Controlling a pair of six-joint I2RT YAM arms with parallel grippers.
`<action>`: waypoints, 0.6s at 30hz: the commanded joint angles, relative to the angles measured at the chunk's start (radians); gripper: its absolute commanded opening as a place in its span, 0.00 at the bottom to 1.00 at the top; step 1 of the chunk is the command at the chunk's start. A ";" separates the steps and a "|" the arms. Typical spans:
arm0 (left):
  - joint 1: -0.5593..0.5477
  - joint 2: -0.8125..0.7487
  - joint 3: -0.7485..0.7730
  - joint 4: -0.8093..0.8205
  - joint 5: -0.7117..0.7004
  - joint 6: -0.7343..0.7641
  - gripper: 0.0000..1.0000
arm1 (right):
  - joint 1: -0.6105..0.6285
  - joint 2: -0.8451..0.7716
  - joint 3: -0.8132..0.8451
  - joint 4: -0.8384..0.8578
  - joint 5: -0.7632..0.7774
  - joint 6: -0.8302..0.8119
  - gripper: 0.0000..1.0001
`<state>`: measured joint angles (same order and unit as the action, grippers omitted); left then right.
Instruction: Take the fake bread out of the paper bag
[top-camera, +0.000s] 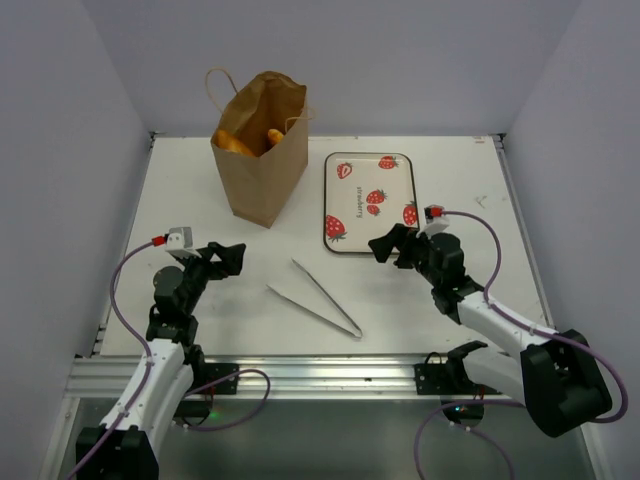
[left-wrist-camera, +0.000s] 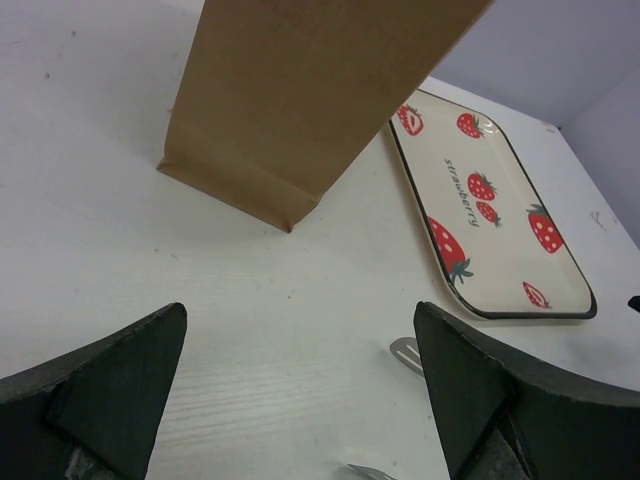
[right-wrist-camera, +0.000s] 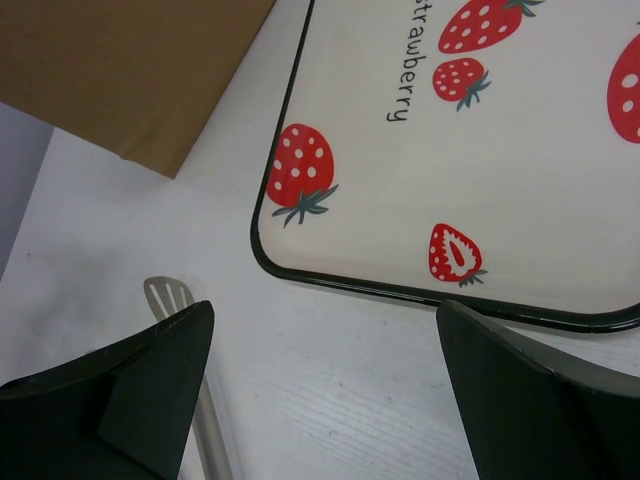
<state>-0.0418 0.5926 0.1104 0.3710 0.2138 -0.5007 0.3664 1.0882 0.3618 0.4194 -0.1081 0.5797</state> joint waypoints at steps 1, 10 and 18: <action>-0.006 -0.005 0.038 0.022 0.015 0.022 1.00 | 0.000 -0.011 -0.001 0.052 -0.022 -0.007 0.99; -0.006 -0.005 0.035 0.023 0.015 0.024 1.00 | 0.002 0.010 -0.001 0.124 -0.160 -0.043 0.99; -0.006 0.004 0.034 0.032 0.018 0.024 0.99 | 0.069 -0.020 0.017 0.070 -0.137 -0.106 0.99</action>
<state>-0.0418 0.5926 0.1104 0.3721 0.2138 -0.5007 0.4011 1.0966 0.3477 0.4847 -0.2474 0.5243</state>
